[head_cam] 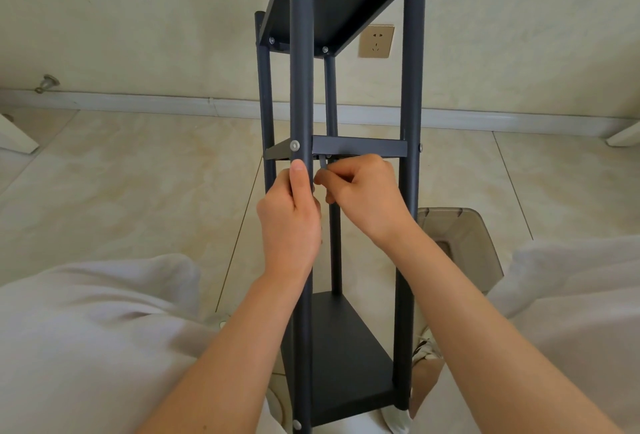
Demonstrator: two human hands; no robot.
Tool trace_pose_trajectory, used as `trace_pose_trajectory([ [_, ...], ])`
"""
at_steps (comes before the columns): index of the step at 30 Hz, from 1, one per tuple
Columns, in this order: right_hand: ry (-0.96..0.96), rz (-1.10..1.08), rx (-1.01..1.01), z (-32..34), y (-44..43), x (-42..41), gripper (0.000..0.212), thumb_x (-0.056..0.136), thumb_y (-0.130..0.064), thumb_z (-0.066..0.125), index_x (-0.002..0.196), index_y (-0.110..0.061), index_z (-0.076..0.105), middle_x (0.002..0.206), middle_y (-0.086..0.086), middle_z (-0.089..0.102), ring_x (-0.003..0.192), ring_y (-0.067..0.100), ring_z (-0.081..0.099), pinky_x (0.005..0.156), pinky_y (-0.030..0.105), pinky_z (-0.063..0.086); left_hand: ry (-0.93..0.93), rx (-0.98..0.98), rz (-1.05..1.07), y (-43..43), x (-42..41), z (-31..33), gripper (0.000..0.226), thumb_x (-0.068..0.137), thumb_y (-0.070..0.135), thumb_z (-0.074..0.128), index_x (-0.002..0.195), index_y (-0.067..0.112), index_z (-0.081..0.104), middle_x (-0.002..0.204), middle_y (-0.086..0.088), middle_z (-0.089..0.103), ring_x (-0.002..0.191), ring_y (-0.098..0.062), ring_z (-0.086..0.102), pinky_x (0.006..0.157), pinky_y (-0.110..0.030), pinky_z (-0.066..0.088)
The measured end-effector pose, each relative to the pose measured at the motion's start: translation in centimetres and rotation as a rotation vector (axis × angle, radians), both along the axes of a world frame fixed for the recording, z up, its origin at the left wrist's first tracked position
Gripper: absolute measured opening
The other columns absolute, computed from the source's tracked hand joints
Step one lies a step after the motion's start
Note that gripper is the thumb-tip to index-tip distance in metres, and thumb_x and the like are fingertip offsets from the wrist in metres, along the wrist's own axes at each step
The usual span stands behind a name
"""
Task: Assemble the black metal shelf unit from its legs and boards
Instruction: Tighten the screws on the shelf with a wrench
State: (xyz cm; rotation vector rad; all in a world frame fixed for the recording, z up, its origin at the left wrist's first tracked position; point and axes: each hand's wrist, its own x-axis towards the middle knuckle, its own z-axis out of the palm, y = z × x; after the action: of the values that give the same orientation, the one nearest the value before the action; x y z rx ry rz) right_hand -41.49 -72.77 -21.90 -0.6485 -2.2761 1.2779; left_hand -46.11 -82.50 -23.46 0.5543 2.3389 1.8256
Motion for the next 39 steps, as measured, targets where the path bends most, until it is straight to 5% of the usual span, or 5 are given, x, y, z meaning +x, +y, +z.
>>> trace_pose_trajectory([
  [7,0.223,-0.114,0.239,-3.2,-1.1,-1.3,0.030,0.095,-0.007,0.061,0.069,0.004,0.068,0.059,0.012,0.064,0.055,0.025,0.059,0.060,0.036,0.047,-0.015,0.017,0.005,0.0,0.0,0.2,0.052,0.095,0.062,0.028,0.066,0.024,0.047,0.059,-0.005,0.053,0.054,-0.024,0.054,0.057,-0.055,0.053],
  [13,0.343,-0.181,0.254,-4.9,-1.4,-3.0,0.029,0.091,-0.001,0.065,0.063,0.000,0.062,0.055,-0.003,0.051,0.048,-0.002,0.038,0.053,0.008,0.033,-0.026,0.020,0.014,-0.2,-0.2,0.2,0.061,0.085,0.072,0.024,0.068,0.020,0.050,0.060,-0.009,0.055,0.056,-0.031,0.056,0.057,-0.058,0.052],
  [18,0.375,-0.170,0.211,-5.2,-1.2,-3.5,0.025,0.091,-0.001,0.066,0.067,0.000,0.065,0.059,-0.008,0.051,0.050,-0.004,0.045,0.058,0.006,0.034,-0.032,0.022,0.012,-0.3,0.0,0.2,0.061,0.084,0.073,0.024,0.070,0.020,0.052,0.061,-0.009,0.057,0.055,-0.029,0.056,0.058,-0.057,0.053],
  [30,0.092,-0.063,-0.157,-3.4,-1.0,0.2,0.030,0.098,-0.013,0.055,0.070,-0.005,0.065,0.048,-0.012,0.049,0.048,0.003,0.044,0.051,0.011,0.035,-0.042,0.038,-0.006,-0.4,0.0,0.1,0.059,0.089,0.068,0.027,0.071,0.018,0.052,0.058,-0.005,0.054,0.051,-0.021,0.053,0.056,-0.046,0.050],
  [39,0.047,-0.050,0.004,-0.5,-1.4,0.6,0.028,0.097,-0.012,0.056,0.076,-0.003,0.071,0.057,-0.005,0.057,0.054,0.001,0.051,0.056,0.008,0.039,-0.013,0.010,0.015,-0.5,-0.1,0.0,0.049,0.102,0.051,0.030,0.070,0.019,0.051,0.058,-0.005,0.053,0.053,-0.023,0.053,0.057,-0.053,0.052],
])
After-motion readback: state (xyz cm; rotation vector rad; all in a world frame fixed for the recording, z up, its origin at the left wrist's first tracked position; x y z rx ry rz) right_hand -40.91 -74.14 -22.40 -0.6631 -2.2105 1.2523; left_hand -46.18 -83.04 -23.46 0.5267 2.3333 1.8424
